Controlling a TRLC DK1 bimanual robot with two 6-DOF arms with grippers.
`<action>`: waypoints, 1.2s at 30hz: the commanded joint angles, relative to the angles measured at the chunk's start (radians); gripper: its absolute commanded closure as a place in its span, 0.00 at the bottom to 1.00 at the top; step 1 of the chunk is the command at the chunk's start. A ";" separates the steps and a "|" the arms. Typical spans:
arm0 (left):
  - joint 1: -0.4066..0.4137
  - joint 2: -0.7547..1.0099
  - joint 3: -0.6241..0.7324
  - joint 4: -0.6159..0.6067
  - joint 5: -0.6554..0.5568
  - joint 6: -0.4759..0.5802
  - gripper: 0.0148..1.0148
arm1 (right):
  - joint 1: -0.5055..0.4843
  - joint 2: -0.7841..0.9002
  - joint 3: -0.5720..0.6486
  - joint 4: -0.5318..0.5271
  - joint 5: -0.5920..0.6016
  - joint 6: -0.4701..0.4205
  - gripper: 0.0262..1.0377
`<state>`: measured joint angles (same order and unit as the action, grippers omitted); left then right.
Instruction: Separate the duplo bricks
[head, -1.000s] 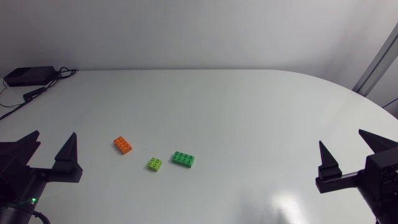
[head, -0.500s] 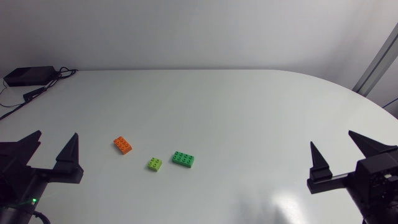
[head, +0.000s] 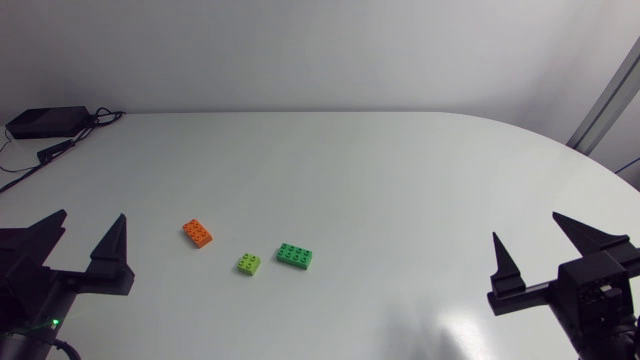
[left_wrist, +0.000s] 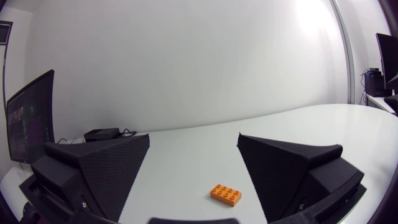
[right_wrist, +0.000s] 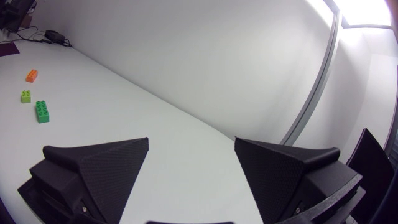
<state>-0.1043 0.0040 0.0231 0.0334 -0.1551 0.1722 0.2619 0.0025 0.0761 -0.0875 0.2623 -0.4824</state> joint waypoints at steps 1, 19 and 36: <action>0.005 -0.018 -0.026 0.000 0.011 0.013 0.03 | -0.009 -0.006 -0.033 -0.035 0.003 -0.021 0.04; -0.006 -0.018 -0.026 0.000 0.011 0.007 0.03 | -0.360 -0.012 -0.029 -0.066 -0.410 0.136 0.04; 0.000 -0.018 -0.026 0.000 0.011 -0.005 0.03 | -0.349 -0.012 -0.081 0.109 -0.308 0.160 0.04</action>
<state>-0.1055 0.0036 0.0231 0.0334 -0.1551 0.1741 -0.0914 0.0025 0.0368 0.0261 -0.0544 -0.3504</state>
